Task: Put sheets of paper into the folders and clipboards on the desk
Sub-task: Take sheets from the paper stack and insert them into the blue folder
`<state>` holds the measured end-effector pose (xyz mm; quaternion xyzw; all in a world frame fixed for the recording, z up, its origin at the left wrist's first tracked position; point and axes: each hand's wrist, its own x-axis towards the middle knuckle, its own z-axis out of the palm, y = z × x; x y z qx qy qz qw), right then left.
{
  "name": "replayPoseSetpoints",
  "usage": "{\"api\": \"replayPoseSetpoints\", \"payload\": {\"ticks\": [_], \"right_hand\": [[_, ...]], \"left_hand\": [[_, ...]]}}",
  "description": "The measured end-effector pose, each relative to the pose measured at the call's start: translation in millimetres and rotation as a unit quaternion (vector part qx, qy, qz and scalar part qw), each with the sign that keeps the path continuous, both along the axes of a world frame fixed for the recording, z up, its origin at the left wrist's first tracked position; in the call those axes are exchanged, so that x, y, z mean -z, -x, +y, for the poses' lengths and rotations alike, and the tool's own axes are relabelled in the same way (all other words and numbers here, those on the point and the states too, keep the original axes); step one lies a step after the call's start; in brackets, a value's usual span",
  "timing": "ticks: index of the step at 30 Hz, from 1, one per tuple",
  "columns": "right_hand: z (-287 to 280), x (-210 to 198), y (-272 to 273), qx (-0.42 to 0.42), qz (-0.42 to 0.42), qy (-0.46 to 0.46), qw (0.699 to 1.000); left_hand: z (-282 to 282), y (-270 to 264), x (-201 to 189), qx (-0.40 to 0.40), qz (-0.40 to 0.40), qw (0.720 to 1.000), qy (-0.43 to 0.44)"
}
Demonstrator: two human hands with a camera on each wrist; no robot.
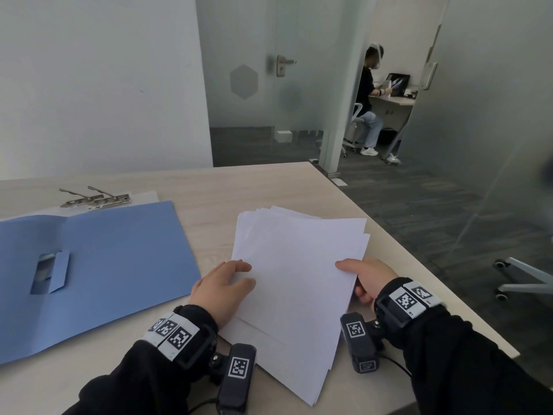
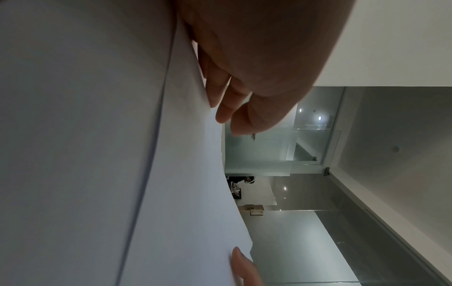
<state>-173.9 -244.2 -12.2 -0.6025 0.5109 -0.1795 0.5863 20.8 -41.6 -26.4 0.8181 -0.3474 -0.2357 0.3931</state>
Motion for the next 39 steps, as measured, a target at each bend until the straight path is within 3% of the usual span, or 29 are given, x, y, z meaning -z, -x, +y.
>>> {"api": "replayPoseSetpoints", "payload": {"ticks": [4,7,11,14,21,29,34,39], "right_hand": [[10,-12,-2,-0.028,0.025,0.024,0.999],[21,-24,1,-0.019,-0.034,0.050,0.998],[34,-41,10,-0.046,-0.075,0.168,0.982],[43,-60,14,-0.060,-0.130,0.198,0.970],[47,-77,16,-0.024,-0.248,0.139,0.958],[32,-53,20,0.011,-0.152,0.193,0.969],[24,-49,31,0.031,-0.135,0.195,0.971],[27,-62,36,0.046,-0.192,0.210,0.957]], "left_hand": [[3,5,-7,-0.017,0.016,0.999,0.026],[8,9,-18,-0.047,0.029,0.996,0.075],[16,5,-35,-0.071,-0.016,0.991,0.110],[14,-5,-52,-0.072,-0.032,0.988,0.130],[-1,-25,-89,-0.088,0.150,0.962,0.212],[-7,-46,-46,-0.113,0.216,0.954,0.176],[-19,-53,-18,-0.112,0.182,0.972,0.101],[-24,-24,-45,-0.110,0.061,0.986,0.107]]}}
